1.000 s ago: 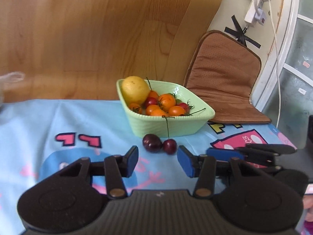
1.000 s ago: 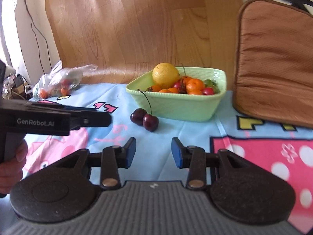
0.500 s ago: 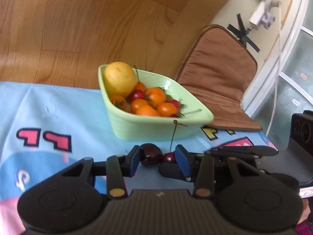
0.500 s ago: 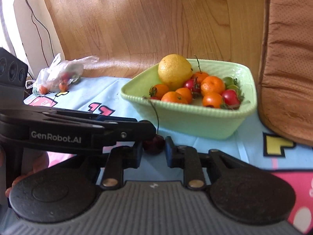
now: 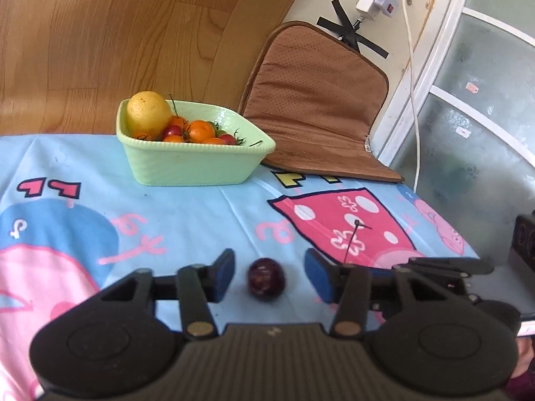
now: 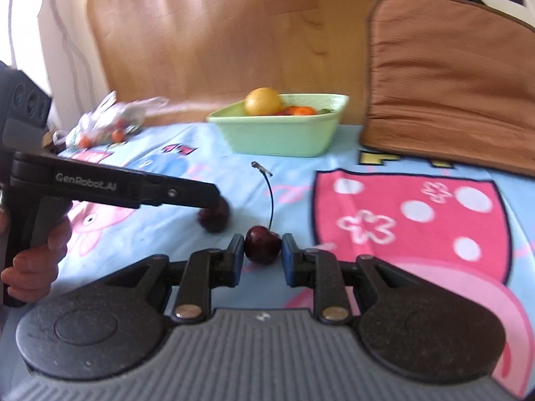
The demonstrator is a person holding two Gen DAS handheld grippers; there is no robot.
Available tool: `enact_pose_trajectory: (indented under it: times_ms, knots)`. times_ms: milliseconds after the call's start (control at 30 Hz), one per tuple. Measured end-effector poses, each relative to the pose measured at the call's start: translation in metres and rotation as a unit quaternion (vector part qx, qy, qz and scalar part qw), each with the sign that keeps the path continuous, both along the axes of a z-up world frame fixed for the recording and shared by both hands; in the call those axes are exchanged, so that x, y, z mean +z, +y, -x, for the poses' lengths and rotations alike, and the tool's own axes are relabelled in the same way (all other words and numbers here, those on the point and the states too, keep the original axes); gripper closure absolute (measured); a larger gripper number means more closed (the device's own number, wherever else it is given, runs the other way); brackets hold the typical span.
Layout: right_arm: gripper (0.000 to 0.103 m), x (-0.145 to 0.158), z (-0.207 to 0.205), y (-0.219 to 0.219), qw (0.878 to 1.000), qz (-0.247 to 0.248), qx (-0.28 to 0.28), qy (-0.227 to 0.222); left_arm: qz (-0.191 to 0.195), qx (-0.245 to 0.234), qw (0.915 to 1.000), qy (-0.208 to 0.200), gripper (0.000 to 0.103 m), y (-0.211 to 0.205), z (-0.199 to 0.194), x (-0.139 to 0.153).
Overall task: Organize fruits
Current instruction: 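Grasp one dark cherry with the left gripper while the right grasps the other cherry, then carry both dark cherries over the green basket and open both grippers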
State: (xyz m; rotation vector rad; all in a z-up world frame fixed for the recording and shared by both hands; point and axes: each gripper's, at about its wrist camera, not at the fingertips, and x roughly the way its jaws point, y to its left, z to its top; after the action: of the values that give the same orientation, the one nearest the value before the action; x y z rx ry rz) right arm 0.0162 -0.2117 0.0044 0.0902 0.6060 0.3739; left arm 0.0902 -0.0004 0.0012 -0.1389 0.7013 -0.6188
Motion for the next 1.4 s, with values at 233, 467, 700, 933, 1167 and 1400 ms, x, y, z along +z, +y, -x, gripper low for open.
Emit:
enact_pose_trajectory:
  times_ms: [233,467,700,933,1167,1400]
  knots:
    - [0.076,-0.005,0.0,-0.004,1.0,-0.011,0.003,0.003,-0.059,0.024,0.9979,-0.009,0.072,-0.017,0.001,-0.013]
    - [0.076,0.018,-0.024,-0.003,0.998,-0.032,0.0,-0.048,-0.029,0.035,0.9979,-0.047,0.072,-0.008,-0.017,0.029]
    - [0.076,0.036,-0.104,0.015,0.995,-0.036,-0.008,-0.093,-0.048,0.08,0.9928,-0.075,0.073,-0.016,-0.091,0.051]
    - [0.074,0.012,-0.151,0.019,0.997,-0.021,-0.012,-0.079,-0.084,0.125,0.9873,-0.049,0.072,-0.019,-0.137,0.025]
    - [0.074,0.034,-0.107,0.003,0.993,-0.053,-0.04,-0.099,-0.102,0.14,0.982,-0.075,0.071,-0.02,-0.09,0.042]
    - [0.074,0.025,-0.007,-0.018,0.986,-0.119,-0.092,-0.073,-0.145,0.164,0.9717,-0.089,0.063,-0.034,-0.003,0.046]
